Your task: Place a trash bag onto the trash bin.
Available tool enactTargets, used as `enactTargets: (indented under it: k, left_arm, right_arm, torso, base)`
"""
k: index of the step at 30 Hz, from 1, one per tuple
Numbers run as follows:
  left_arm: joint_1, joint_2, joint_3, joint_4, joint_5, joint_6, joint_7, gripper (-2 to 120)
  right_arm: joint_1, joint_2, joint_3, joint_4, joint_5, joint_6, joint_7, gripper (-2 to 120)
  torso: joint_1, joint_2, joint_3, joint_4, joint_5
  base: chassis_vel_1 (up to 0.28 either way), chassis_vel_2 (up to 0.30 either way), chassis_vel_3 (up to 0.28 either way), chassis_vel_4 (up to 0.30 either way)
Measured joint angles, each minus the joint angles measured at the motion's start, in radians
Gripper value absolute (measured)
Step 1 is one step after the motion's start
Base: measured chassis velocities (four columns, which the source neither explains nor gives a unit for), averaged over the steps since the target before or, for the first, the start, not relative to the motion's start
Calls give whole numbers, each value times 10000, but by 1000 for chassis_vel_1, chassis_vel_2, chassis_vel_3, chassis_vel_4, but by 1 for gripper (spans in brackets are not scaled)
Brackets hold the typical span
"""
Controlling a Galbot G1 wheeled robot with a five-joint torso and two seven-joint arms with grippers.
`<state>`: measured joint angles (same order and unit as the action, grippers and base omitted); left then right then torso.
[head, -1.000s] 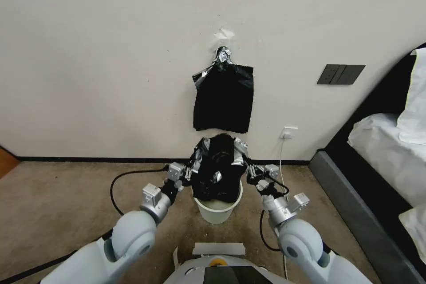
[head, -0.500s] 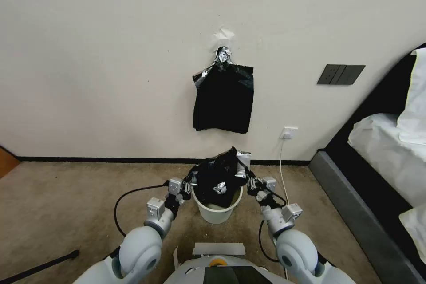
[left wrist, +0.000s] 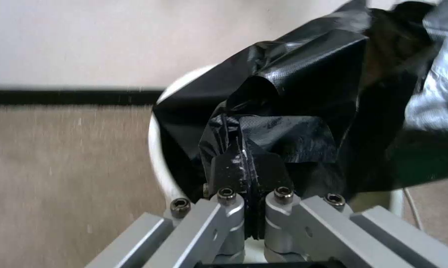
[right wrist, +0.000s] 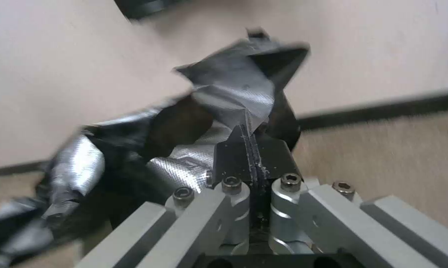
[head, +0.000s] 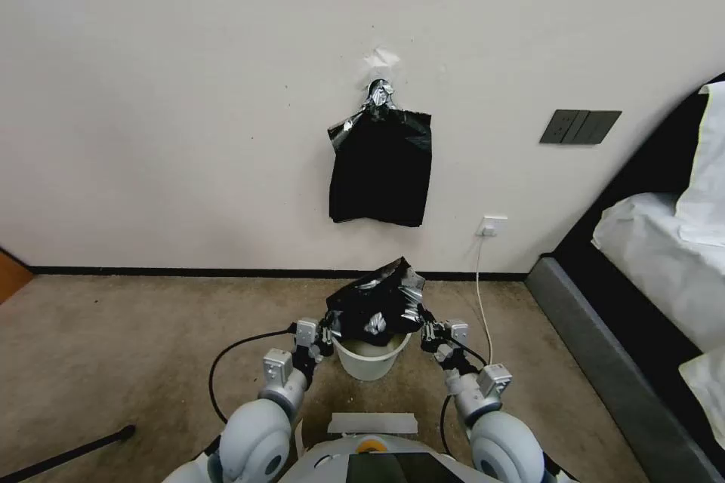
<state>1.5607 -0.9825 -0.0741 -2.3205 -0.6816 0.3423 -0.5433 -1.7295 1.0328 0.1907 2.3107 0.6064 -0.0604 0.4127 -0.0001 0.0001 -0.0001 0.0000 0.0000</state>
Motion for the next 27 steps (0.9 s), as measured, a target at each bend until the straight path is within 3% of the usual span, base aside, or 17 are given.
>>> enactTargets:
  k: [3,10,20,27]
  left_arm:
    - [127,127,-418,41,-350,105,-490,0]
    - [195,348,-790,-5,-1114,389,-958,0]
    - [916,387,-784,-508,-1108,812,-1230,0]
    - [846,417,-739,35,-1149,1042,-1263,0]
  right_arm:
    - [303,306,-160,-581,300,-386,583,0]
    - [657,481,-134,-594,1262,-1273,1553,0]
    - [337,618,-140,-96,1816,-2100,2044,0]
    - [486,636,-190,-604,2055,-2462,2028,0]
  torso:
    - [0,-1,0,0,2]
    - [0,0,0,0,0]
    - [1,0,0,0,0]
    - [1,0,0,0,0]
  base:
    - [0,0,0,0]
    - [0,0,0,0]
    - [0,0,0,0]
    - [0,0,0,0]
